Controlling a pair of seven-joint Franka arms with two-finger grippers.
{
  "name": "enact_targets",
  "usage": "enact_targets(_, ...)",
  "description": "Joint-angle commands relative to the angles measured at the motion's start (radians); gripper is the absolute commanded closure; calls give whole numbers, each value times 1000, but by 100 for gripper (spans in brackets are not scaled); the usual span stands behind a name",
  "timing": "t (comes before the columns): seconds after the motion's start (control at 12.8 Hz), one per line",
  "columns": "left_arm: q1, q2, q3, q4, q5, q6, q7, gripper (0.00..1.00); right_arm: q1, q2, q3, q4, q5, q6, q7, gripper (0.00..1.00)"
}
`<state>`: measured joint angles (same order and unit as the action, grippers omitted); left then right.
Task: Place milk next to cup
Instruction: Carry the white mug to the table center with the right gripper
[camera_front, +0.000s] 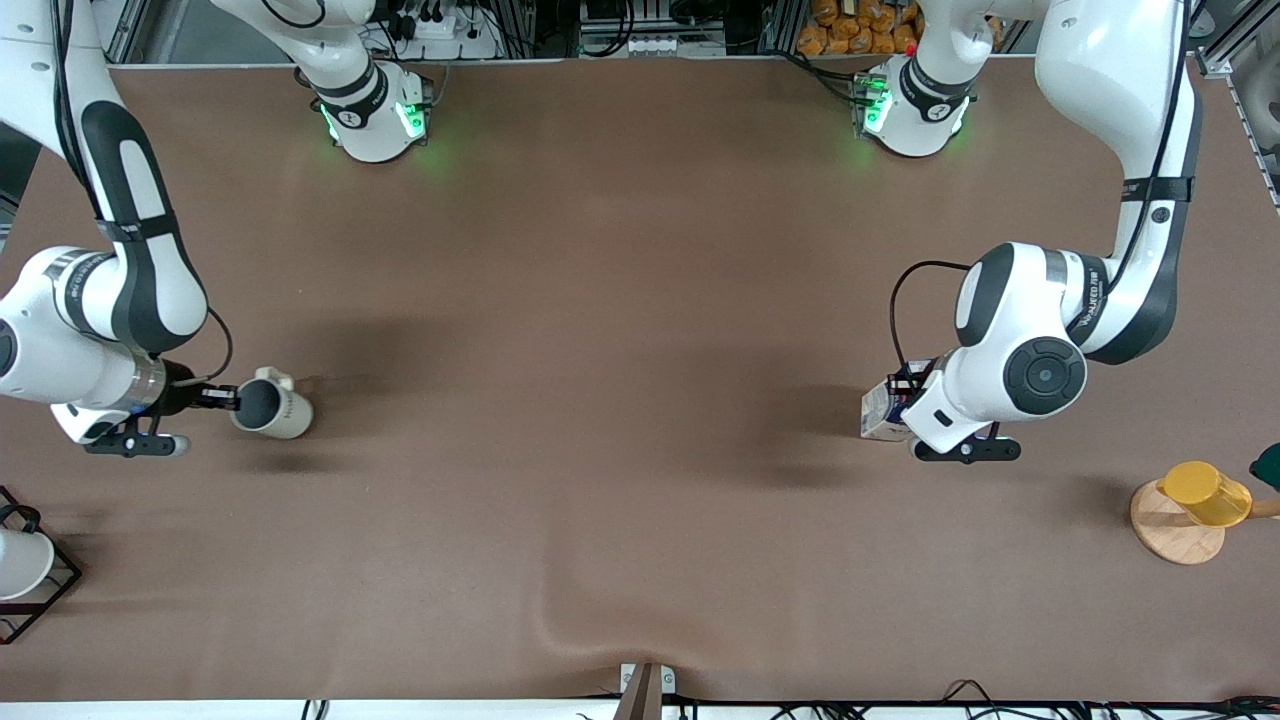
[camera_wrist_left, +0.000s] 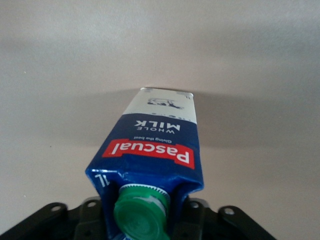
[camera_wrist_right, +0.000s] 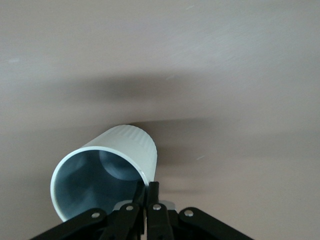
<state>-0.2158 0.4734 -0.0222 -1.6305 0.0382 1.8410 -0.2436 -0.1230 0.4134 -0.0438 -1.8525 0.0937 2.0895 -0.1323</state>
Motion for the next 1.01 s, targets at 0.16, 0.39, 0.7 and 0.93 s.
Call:
enact_targets(0.16,3,-62,-4,12,26,12,-10,100,224,-44,2,173,59,-273,447,100)
enact_targets(0.39,3,-108,-4,9,16,7,-16,100,414,-19,2,275,121,-276,797,100)
enact_targets(0.7,-10,-114,-5,12,12,7,-31,100,554,100,11,426,139,-272,1092,100)
enact_targets(0.93,-10,-111,-5,12,12,9,-31,100,647,185,10,458,170,-100,1252,100)
